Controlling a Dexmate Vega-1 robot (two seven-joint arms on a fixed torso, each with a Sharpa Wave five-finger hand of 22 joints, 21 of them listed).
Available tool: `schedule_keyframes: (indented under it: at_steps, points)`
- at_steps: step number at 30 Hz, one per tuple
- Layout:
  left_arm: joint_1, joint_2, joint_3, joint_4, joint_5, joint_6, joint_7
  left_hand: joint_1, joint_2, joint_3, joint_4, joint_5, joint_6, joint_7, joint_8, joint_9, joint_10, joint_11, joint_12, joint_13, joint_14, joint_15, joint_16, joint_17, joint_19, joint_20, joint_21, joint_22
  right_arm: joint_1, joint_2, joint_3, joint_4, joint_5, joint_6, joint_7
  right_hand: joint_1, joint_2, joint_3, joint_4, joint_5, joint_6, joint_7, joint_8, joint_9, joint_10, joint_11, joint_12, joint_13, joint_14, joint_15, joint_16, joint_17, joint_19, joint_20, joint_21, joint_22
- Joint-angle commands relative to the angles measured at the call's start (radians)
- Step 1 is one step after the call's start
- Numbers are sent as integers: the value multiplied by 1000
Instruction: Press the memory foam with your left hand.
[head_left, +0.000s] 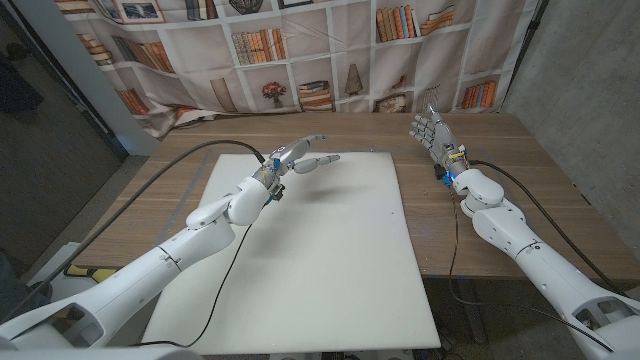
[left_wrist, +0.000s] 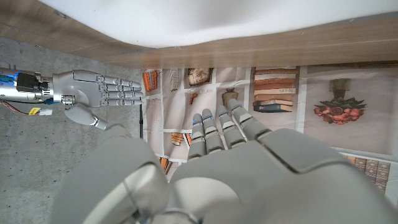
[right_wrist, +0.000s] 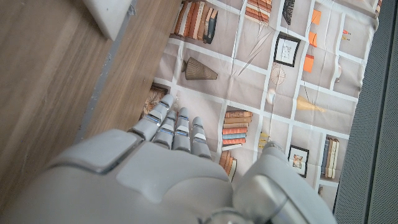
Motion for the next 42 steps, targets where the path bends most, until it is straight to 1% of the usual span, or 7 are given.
schedule_keyframes:
  at_steps: [1,13,38,39,40,41,42]
  points:
    - [-25,-4,48,-3,61,35,-18,11,1,3,-3,0,8,-3,-3,5,0,-3,-2,2,4,-4,-4,2,7,-7,-5,3,-6,-3,6,-3,3,-1,-1,8,1,3,-3,2,9,-1,1,5,10,-1,-5,5,9,3,-1,2,10,-2,1,3]
    - [-33,-4,82,-15,113,78,-33,15,7,2,-3,-1,37,-10,1,6,29,-10,1,2,32,-9,1,2,38,-20,1,3,1,-2,1,3,3,-8,4,8,2,3,-5,2,9,0,1,5,10,-4,-6,5,9,4,-1,2,10,-2,-1,3]
    - [-58,-33,149,16,228,158,-39,25,13,1,-5,-2,30,-17,-14,7,8,-15,-20,3,6,-12,-15,1,11,-19,-18,2,-9,-13,1,-26,-1,-30,-11,10,4,3,-8,2,10,-1,1,6,11,-3,-8,5,10,4,-2,2,12,-1,-4,3]
    - [-58,-33,150,16,227,161,-43,27,12,0,-7,-2,23,-16,-18,7,1,-15,-23,3,0,-8,-18,1,8,-16,-20,2,-9,-14,0,-25,-2,-28,-11,10,4,4,-8,2,10,-1,1,6,11,-3,-8,5,9,4,-2,2,12,-1,-5,3]
    - [-58,-34,151,18,227,161,-44,29,8,-2,-8,-2,14,-16,-23,7,-5,-13,-27,3,-11,-3,-21,1,-2,4,-25,2,-10,-14,0,-26,-2,-29,-11,10,4,4,-8,2,10,-1,1,6,11,-3,-8,5,9,4,-2,2,12,-2,-4,3]
    - [-59,-34,152,18,230,163,-43,31,6,-6,-10,-1,-4,-31,-33,8,-23,-11,-35,4,-29,7,-25,2,-13,48,-31,2,-10,-13,1,-26,-2,-29,-12,10,4,4,-9,1,9,-2,1,6,11,-4,-8,5,9,5,-2,2,11,-1,-5,3]
    - [-59,-35,153,17,234,168,-46,32,5,-8,-10,-1,-11,-44,-36,8,-29,-17,-37,5,-38,13,-26,3,-17,71,-33,3,-10,-14,0,-27,-2,-30,-13,10,4,4,-9,1,9,-2,1,6,11,-4,-8,5,9,4,-2,2,12,-1,-5,3]
